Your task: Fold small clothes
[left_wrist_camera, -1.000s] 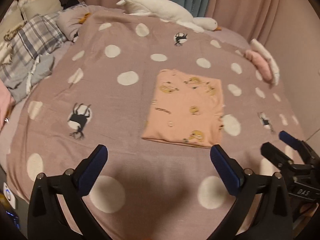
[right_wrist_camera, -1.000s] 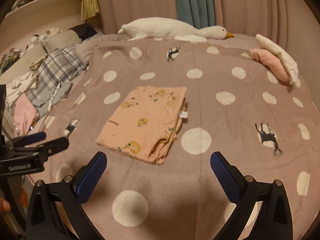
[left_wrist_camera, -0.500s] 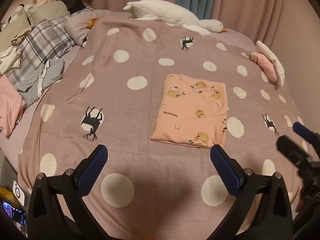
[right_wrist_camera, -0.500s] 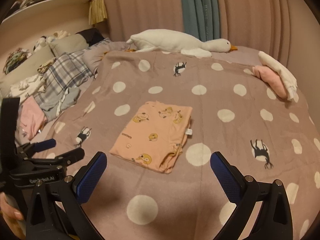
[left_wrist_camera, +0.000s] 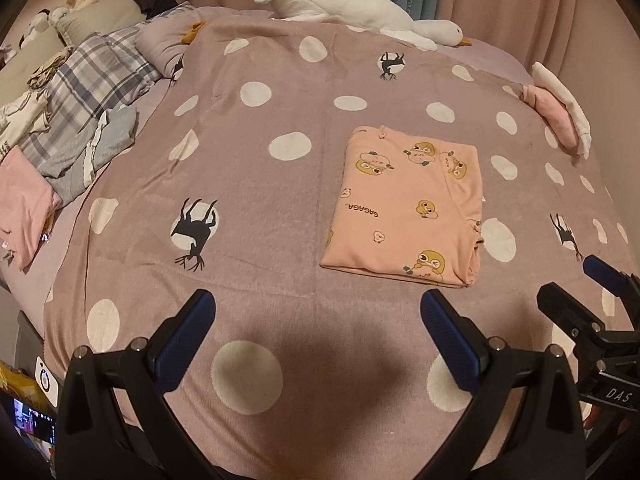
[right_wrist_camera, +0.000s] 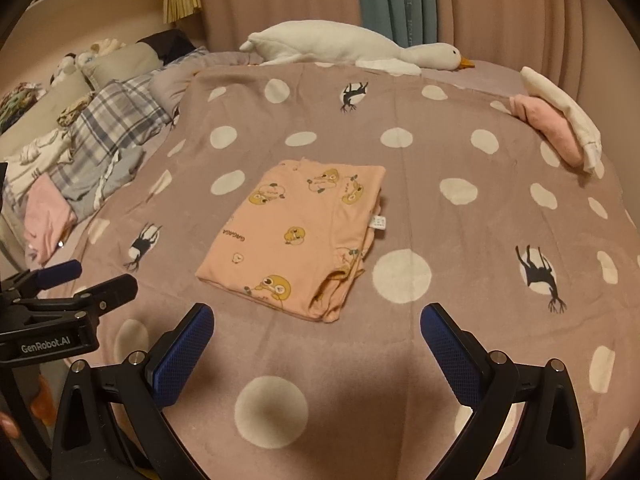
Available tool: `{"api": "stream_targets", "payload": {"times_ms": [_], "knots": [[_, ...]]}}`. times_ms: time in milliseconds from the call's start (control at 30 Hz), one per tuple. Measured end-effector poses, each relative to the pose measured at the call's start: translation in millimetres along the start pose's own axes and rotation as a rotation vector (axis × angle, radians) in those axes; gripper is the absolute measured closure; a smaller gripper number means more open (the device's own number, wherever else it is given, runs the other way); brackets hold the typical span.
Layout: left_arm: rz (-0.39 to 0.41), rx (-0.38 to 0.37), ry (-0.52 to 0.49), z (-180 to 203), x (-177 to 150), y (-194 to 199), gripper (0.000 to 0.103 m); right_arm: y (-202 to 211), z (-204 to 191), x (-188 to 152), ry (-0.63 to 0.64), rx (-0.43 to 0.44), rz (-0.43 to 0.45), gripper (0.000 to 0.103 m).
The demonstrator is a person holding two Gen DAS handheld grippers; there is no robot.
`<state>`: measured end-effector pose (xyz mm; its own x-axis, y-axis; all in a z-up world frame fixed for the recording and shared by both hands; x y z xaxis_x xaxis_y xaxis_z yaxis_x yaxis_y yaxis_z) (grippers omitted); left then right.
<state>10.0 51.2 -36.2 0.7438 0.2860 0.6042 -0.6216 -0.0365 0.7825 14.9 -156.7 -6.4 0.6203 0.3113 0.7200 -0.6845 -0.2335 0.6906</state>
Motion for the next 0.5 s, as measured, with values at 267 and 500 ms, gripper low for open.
{"api": "stream_targets", "payload": {"times_ms": [267,500], "knots": [[-0.001,0.003,-0.02,4.9,0.6,-2.8,0.0,-2.3,1.1,0.2,-0.003,0.004,-0.004,0.001],[-0.001,0.003,-0.032,9.7,0.4,-3.8,0.0,-2.1,1.5,0.3,-0.003,0.004,-0.002,0.001]]}}
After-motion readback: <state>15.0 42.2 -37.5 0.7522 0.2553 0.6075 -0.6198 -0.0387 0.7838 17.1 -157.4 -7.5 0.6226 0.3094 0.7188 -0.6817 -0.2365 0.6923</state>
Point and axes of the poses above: each gripper's, at about its wrist camera, not at the fingertips, and y roughly against the way its jaws point, z to its right, x to its top, the point moved 1 cm from there along -y, roughly the way its jaws point, and after that the axes turned 13 degrees about y, right-handed, at the moved point
